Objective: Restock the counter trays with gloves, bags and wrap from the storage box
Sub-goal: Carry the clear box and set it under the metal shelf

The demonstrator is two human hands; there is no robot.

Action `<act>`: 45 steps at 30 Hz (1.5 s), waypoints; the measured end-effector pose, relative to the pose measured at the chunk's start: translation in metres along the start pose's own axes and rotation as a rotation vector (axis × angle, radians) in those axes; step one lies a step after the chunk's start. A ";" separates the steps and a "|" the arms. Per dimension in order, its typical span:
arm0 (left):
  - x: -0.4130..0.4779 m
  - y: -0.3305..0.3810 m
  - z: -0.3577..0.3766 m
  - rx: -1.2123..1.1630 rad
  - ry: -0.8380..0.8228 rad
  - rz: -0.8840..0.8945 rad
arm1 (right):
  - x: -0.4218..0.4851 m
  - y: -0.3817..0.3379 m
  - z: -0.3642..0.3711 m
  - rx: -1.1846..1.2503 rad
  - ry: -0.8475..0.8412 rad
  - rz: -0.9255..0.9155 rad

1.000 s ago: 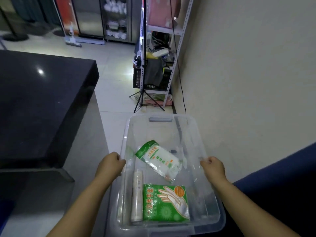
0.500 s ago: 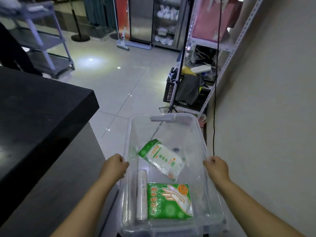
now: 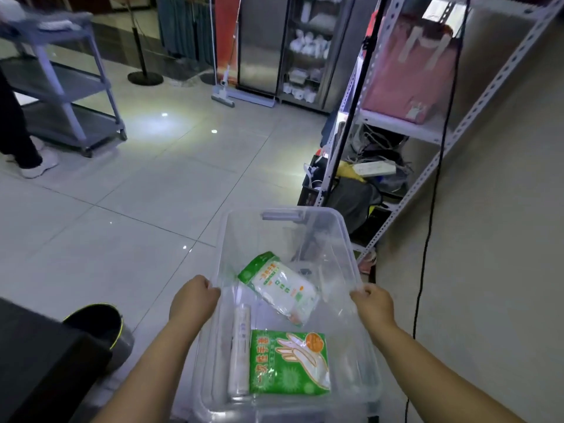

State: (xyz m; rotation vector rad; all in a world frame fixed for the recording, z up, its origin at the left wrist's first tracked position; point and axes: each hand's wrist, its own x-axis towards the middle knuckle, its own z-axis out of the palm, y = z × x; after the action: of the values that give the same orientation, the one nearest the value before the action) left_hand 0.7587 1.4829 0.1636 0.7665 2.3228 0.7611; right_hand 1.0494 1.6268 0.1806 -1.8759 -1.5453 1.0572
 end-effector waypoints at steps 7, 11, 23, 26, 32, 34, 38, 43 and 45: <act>0.108 0.054 0.012 -0.001 0.056 -0.058 | 0.108 -0.061 0.042 0.015 -0.012 0.003; 0.171 0.074 0.016 -0.085 0.095 -0.157 | 0.183 -0.091 0.075 -0.010 -0.088 0.001; 0.329 0.100 -0.046 -0.417 0.257 -0.393 | 0.352 -0.247 0.213 -0.098 -0.335 -0.209; 0.385 0.094 -0.066 -0.437 0.289 -0.399 | 0.385 -0.287 0.262 -0.062 -0.388 -0.218; 0.526 0.092 -0.128 -0.457 0.263 -0.366 | 0.447 -0.367 0.366 -0.039 -0.384 -0.170; 0.573 0.096 -0.154 -0.424 0.229 -0.339 | 0.463 -0.396 0.394 -0.045 -0.372 -0.139; 0.666 0.116 -0.195 -0.372 0.206 -0.292 | 0.498 -0.451 0.434 -0.005 -0.359 -0.081; 0.778 0.163 -0.212 -0.330 0.162 -0.235 | 0.556 -0.496 0.455 0.055 -0.296 -0.012; 0.820 0.186 -0.209 -0.300 0.131 -0.202 | 0.588 -0.511 0.462 0.071 -0.277 -0.005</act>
State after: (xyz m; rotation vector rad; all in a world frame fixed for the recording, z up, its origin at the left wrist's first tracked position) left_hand 0.1324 2.0808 0.1535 0.3537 2.2821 1.0618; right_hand 0.4123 2.2703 0.1548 -1.7338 -1.6361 1.3985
